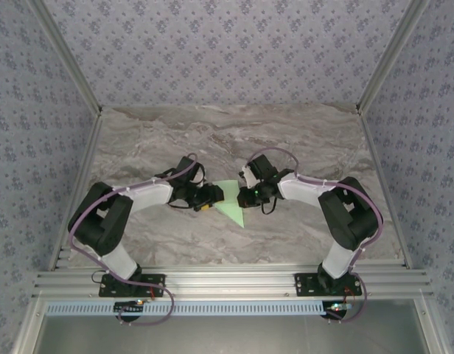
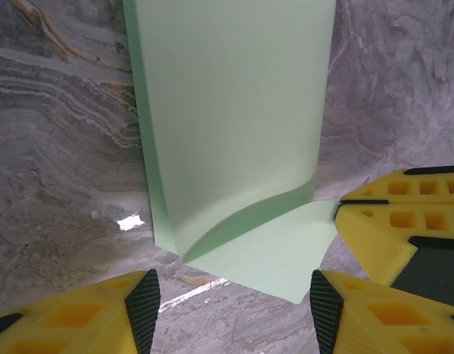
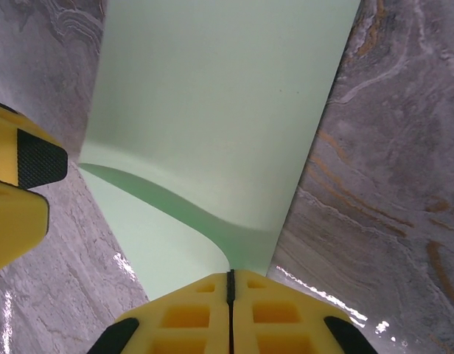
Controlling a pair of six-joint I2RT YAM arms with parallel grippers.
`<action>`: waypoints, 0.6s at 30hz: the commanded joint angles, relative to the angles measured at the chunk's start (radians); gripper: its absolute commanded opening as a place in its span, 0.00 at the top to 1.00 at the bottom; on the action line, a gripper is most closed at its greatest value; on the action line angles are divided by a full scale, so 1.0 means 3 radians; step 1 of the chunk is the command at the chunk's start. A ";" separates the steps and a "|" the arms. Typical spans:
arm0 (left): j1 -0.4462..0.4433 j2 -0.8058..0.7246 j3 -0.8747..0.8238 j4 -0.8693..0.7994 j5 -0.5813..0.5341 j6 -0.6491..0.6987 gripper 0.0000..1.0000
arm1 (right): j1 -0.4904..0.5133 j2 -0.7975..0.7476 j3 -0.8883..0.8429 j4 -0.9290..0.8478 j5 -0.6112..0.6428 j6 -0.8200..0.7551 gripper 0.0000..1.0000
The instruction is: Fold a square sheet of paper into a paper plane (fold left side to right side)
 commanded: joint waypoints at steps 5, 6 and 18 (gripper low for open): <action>-0.0062 0.0139 0.0104 0.0057 0.0041 -0.0032 0.42 | -0.0026 0.0015 0.0079 -0.0127 0.0044 -0.0059 0.92; -0.0067 0.0155 0.0113 0.0069 0.0042 -0.0037 0.43 | -0.0027 0.0015 0.0079 -0.0129 0.0044 -0.0062 0.92; -0.0108 0.0198 0.0261 0.0267 0.0113 -0.0200 0.63 | -0.0027 -0.0269 -0.0005 -0.0160 0.0248 -0.0088 0.78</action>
